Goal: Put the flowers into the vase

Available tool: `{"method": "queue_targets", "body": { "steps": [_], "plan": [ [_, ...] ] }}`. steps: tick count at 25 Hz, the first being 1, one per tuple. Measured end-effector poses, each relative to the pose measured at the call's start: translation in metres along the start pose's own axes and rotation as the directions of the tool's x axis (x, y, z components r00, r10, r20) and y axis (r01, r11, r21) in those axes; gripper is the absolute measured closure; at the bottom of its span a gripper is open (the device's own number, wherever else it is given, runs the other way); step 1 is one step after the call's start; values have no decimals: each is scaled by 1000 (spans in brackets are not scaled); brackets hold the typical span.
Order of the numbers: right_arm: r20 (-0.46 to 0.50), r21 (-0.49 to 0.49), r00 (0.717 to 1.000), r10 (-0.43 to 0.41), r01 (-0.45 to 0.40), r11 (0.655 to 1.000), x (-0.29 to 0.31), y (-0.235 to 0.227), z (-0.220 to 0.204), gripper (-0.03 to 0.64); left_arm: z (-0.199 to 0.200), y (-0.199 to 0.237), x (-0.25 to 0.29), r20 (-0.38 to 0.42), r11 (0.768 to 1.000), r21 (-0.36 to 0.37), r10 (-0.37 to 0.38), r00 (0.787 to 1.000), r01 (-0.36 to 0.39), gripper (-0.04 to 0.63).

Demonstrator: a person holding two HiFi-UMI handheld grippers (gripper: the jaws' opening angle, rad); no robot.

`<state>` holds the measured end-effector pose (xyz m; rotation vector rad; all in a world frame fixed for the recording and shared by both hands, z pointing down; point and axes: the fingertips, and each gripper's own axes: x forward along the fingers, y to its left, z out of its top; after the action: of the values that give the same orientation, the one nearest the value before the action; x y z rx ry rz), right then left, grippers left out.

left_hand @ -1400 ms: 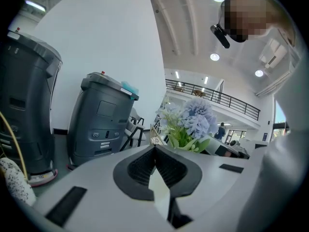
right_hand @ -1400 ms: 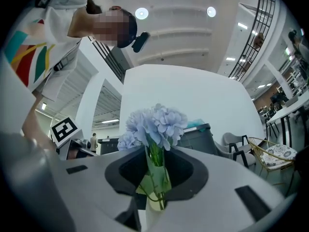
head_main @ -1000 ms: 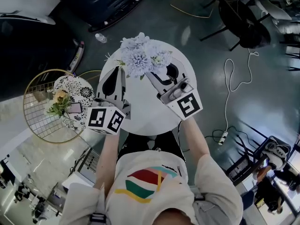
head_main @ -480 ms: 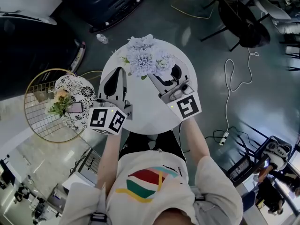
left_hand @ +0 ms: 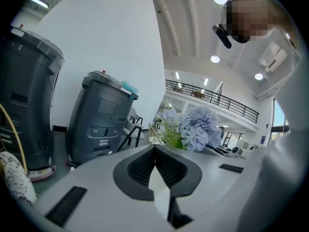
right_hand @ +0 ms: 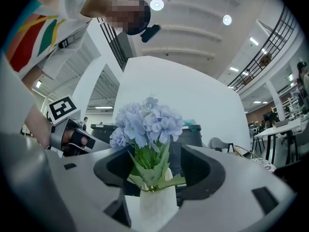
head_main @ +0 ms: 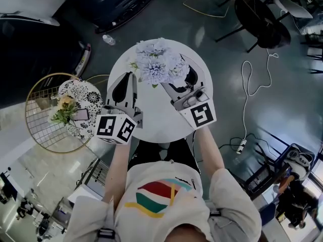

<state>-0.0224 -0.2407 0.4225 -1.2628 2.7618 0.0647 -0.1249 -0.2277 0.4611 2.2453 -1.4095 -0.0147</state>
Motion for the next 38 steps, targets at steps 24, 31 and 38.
{"method": "queue_targets", "body": {
  "steps": [24, 31, 38],
  "plan": [
    [-60, 30, 997, -52, 54, 998, -26, 8, -8, 336, -8, -15, -1, 3, 1000, -12, -16, 1000, 16, 589],
    [-88, 56, 995, -47, 52, 997, -31, 14, -14, 336, -4, -17, -3, 16, 1000, -12, -11, 1000, 11, 589],
    [-90, 59, 995, -38, 43, 997, -36, 8, -10, 336, 1, -18, -3, 33, 1000, -10, -4, 999, 4, 589]
  ]
}}
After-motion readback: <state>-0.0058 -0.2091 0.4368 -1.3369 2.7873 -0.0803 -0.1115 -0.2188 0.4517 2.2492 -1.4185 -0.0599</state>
